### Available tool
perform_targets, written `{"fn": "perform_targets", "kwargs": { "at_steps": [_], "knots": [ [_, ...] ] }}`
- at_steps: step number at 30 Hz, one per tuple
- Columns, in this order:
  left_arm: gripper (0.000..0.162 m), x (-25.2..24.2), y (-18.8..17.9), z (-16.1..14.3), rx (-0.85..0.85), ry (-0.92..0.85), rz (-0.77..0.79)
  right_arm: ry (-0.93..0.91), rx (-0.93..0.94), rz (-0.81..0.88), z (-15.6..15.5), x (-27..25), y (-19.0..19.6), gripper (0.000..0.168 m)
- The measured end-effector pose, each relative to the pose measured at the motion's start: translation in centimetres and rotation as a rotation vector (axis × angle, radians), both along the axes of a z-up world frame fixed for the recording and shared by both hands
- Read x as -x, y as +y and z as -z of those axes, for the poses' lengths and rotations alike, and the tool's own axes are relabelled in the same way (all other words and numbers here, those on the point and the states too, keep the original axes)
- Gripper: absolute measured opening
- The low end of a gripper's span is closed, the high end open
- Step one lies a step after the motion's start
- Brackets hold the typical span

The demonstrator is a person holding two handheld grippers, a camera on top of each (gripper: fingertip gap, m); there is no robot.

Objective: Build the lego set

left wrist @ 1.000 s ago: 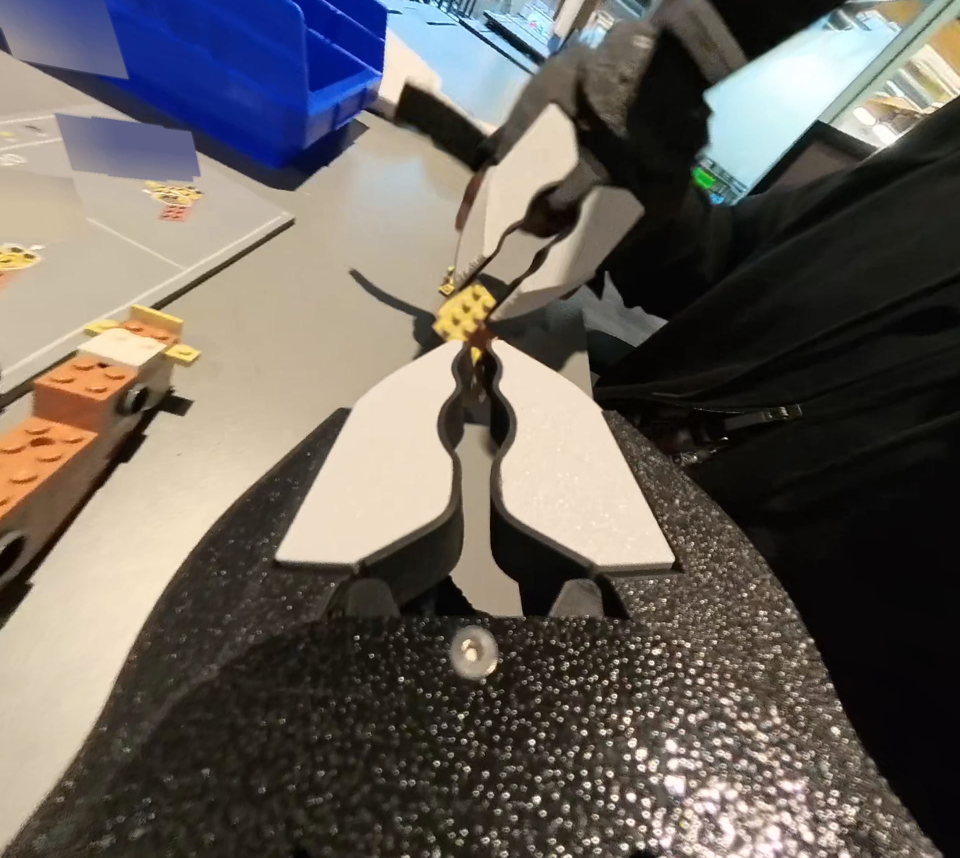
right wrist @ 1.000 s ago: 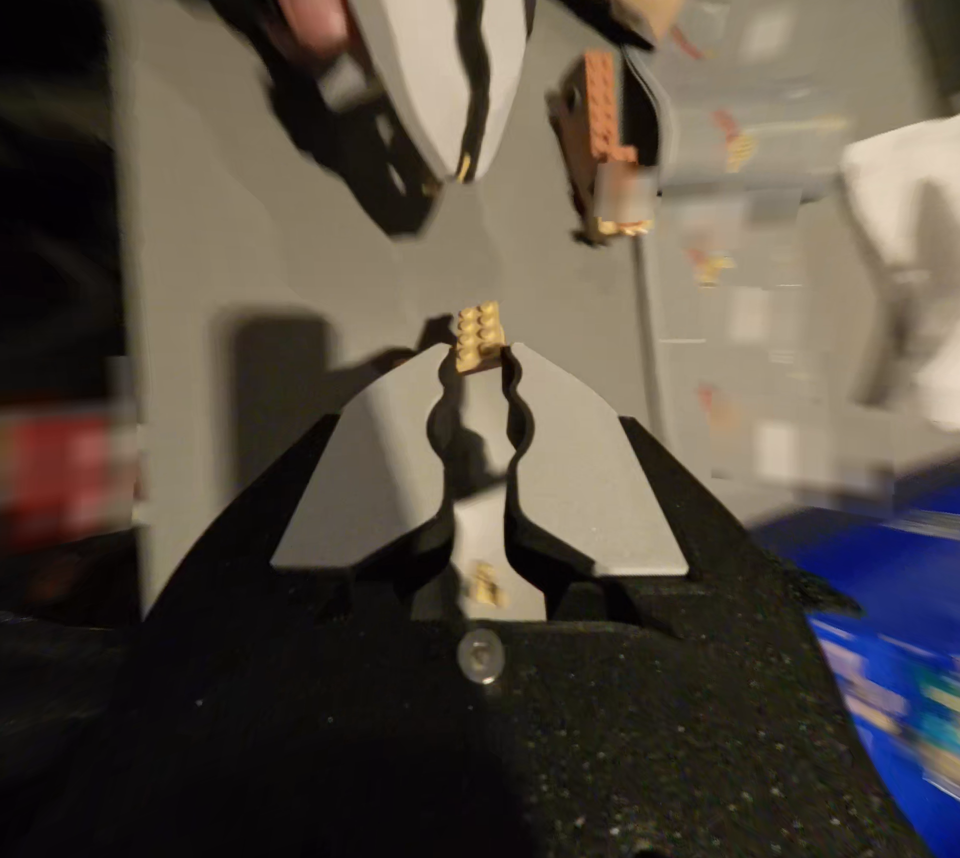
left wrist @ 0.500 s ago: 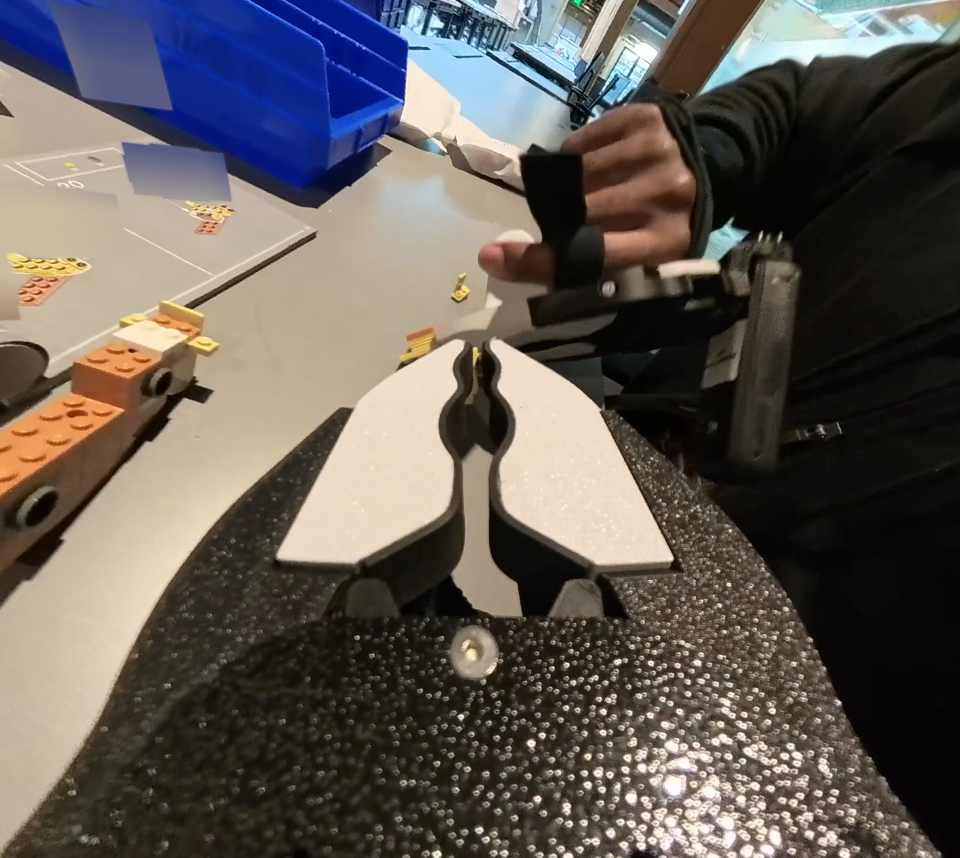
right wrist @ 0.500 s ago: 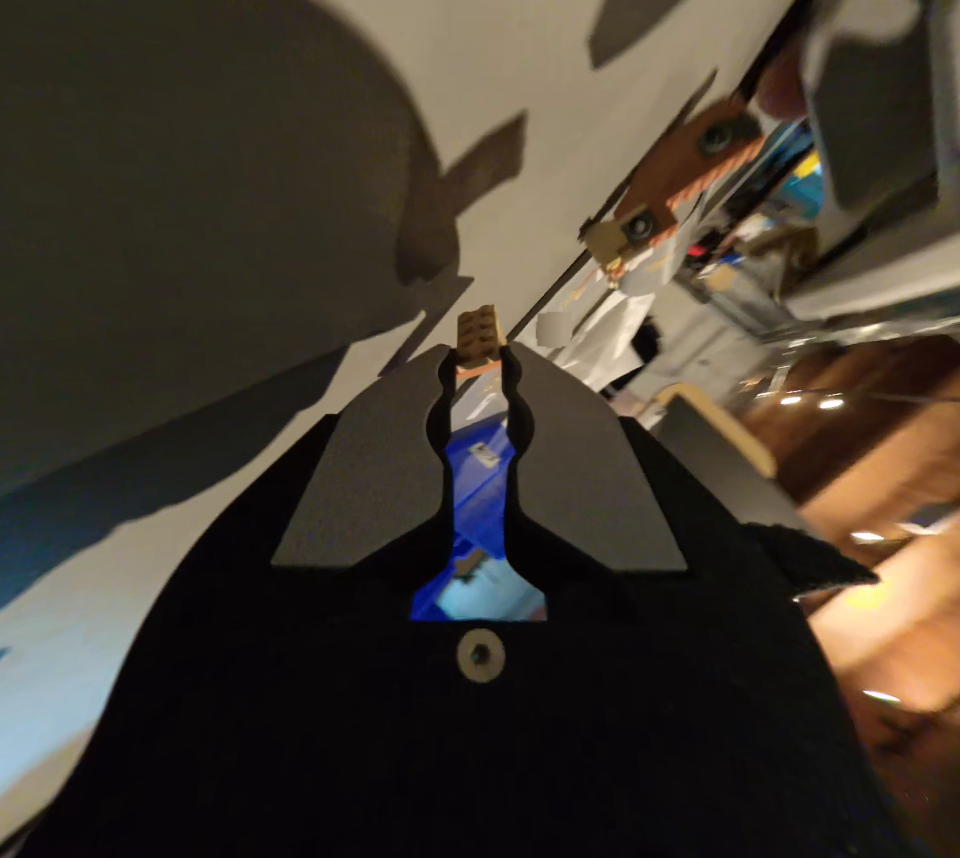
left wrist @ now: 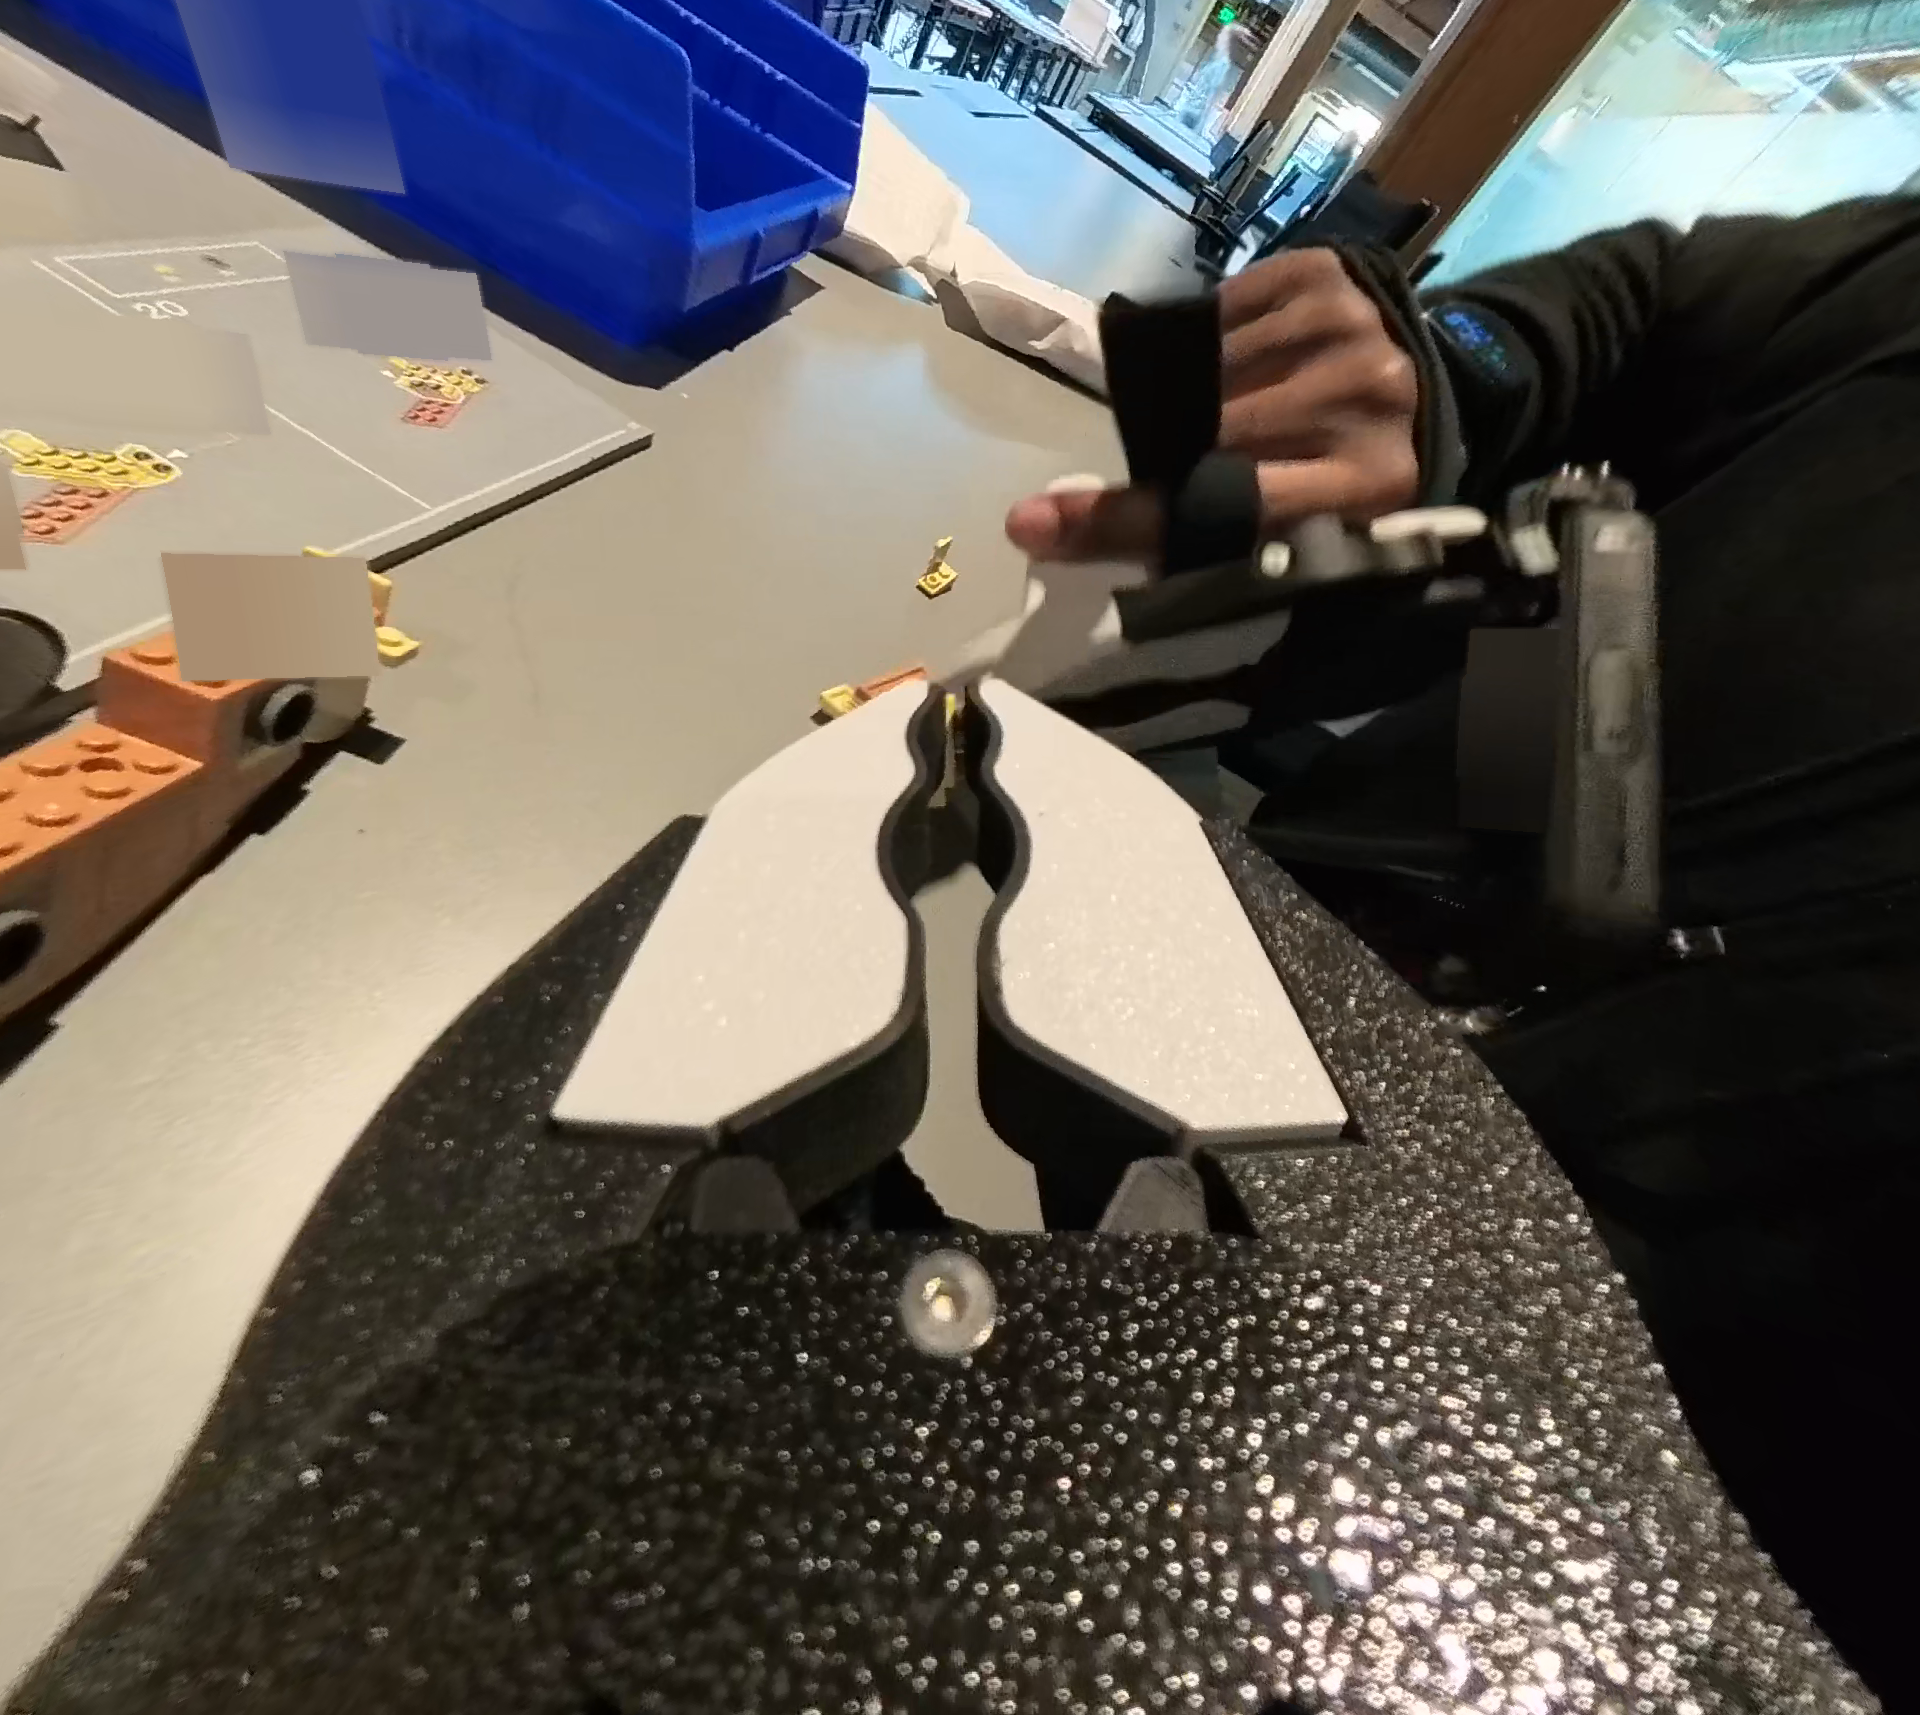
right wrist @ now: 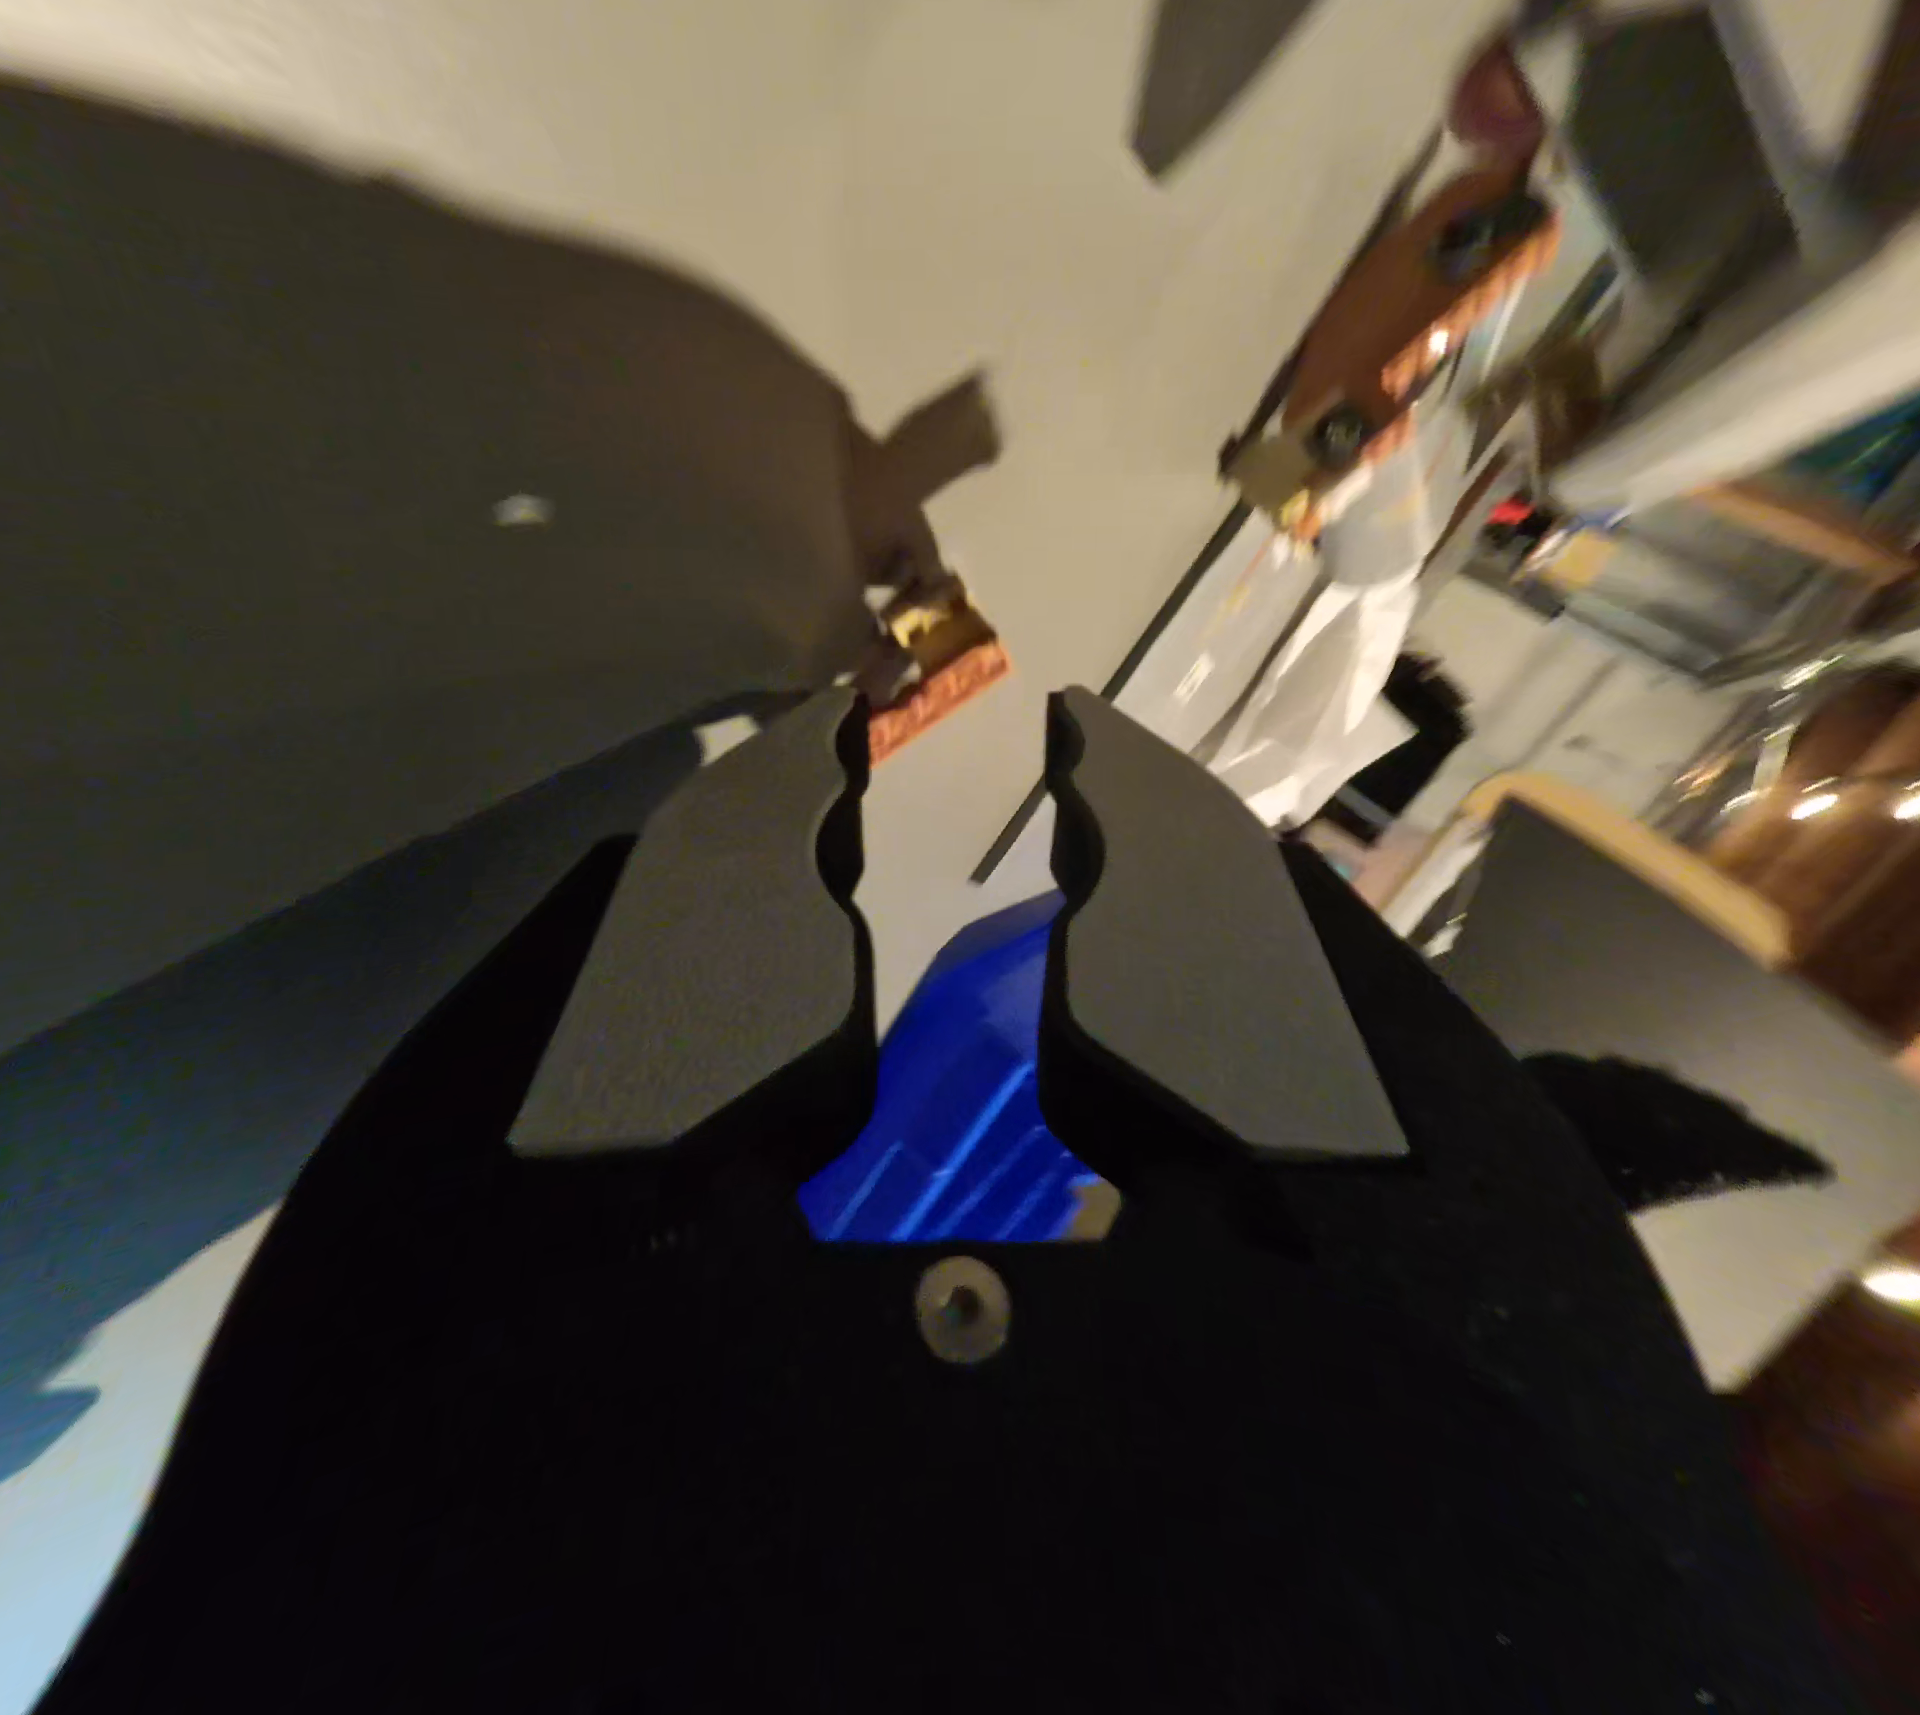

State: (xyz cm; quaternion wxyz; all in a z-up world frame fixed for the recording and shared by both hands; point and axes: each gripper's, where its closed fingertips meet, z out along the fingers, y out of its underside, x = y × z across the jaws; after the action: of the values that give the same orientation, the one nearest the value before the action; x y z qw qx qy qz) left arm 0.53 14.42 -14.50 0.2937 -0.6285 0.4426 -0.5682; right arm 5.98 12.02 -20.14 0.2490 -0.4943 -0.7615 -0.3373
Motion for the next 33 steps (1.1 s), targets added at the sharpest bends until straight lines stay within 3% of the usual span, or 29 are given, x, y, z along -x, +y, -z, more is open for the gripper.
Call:
{"fn": "perform_targets", "kwargs": {
  "at_steps": [4, 8, 11, 13, 18, 22, 33],
  "knots": [
    [0.002, -0.4, -0.1, -0.2, 0.024, -0.013, -0.009, 0.195, 0.106, 0.167, -0.8, -1.4, -0.2, 0.034],
    [0.002, -1.0, -0.4, -1.4, 0.117, -0.104, -0.030, 0.584, 0.262, 0.341, -2.0, -1.2, -0.3, 0.033],
    [0.002, -1.7, -0.4, -2.1, 0.232, -0.181, -0.064, 0.915, 0.313, 0.348, -4.0, 0.5, -0.1, 0.031],
    [0.003, -2.0, -0.3, -2.5, 0.316, -0.227, -0.087, 1.031, 0.261, 0.281, -5.5, 1.5, 0.1, 0.028],
    [0.002, -3.1, 0.0, -2.3, 0.489, -0.263, -0.120, 1.004, 0.120, 0.209, -5.9, 2.5, 1.1, 0.024],
    [0.003, -3.8, 0.2, -2.1, 0.584, -0.286, -0.146, 0.988, 0.117, 0.203, -5.2, 3.1, 1.5, 0.019],
    [0.003, -4.8, 0.0, -1.5, 0.623, -0.264, -0.165, 1.063, 0.143, 0.229, -4.7, 2.4, 2.2, 0.006]
  ]
}}
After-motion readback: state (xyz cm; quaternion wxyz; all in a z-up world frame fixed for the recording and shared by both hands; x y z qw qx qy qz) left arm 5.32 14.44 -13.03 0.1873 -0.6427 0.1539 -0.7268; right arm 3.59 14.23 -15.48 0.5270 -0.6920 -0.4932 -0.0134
